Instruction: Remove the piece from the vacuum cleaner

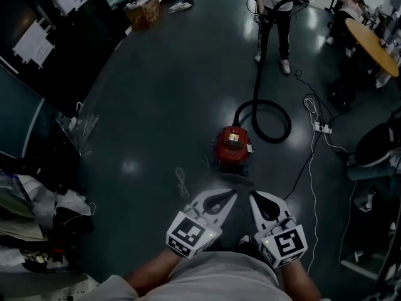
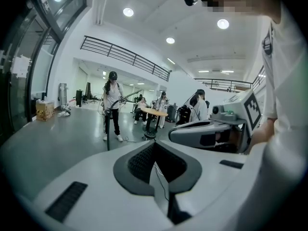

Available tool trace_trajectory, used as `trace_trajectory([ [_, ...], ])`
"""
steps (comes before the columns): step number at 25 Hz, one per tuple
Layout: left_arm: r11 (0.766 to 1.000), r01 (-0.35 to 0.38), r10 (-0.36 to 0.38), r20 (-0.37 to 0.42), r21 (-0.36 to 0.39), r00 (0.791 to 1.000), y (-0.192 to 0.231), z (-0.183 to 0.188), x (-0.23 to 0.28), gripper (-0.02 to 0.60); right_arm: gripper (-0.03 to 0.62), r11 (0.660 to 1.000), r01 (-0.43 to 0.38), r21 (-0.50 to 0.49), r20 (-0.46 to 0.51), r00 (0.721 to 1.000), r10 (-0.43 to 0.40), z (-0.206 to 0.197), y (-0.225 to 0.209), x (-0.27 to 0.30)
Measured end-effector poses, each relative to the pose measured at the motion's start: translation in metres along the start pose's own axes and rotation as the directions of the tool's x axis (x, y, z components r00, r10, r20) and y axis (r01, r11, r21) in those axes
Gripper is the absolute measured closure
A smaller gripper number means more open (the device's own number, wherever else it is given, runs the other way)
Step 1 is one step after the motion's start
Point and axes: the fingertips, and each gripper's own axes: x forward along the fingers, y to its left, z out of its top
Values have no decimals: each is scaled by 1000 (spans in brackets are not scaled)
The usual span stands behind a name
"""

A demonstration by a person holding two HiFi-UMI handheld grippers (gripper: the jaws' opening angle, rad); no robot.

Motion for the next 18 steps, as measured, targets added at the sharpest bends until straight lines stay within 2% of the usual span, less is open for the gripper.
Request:
trace_trajectory([
  [4,999,51,-50,-13,17,999,44,5,17,575,580,999,41,17,-12,999,-41,7,-15,43],
  [9,994,97,-95,-45,44,994,85,-5,46,575,580,996,77,37,-45,996,-75,-1,-40,80],
  [15,991,115,-106,-114,70,988,122,-46,103,575,580,993,104,48,-106,990,-98,-38,-93,113],
  [18,987,125,-109,-152,102,982,140,-80,131,575,580,995,85,47,-135,988,-78,-76,-114,139],
])
